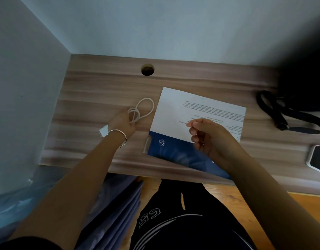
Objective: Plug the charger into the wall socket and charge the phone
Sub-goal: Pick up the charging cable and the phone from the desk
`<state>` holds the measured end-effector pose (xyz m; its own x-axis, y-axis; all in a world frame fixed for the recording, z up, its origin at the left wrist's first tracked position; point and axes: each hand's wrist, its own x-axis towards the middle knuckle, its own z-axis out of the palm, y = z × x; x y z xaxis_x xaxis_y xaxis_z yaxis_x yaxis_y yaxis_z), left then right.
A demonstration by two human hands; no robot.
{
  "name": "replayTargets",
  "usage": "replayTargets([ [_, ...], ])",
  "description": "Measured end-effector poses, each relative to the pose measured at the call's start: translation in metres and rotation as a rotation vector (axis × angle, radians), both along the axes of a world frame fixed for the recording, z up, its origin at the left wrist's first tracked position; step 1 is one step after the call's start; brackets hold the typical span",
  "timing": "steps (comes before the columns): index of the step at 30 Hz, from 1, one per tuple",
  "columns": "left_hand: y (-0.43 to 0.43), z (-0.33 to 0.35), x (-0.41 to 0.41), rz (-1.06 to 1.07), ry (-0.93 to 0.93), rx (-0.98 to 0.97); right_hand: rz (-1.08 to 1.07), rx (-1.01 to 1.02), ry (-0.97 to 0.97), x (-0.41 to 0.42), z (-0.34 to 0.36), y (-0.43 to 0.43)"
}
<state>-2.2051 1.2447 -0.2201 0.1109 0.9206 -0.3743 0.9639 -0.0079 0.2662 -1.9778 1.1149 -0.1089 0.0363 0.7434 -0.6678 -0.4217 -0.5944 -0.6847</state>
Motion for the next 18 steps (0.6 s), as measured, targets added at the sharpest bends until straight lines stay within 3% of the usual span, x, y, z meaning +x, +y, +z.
replayTargets([
  [3, -0.001, -0.001, -0.002, -0.021, 0.016, -0.029, -0.027, 0.003, 0.014, 0.001, -0.001, -0.007],
  [10, 0.003, 0.006, -0.013, 0.169, -0.221, -0.106, -0.088, 0.014, 0.018, 0.009, -0.007, -0.027],
  [14, 0.007, 0.025, -0.01, 0.408, -0.515, -0.219, -0.118, 0.029, 0.032, 0.017, -0.008, -0.041],
  [18, -0.002, 0.058, 0.01, 0.501, -0.855, -0.304, -0.16, 0.043, 0.034, 0.033, -0.007, -0.057],
])
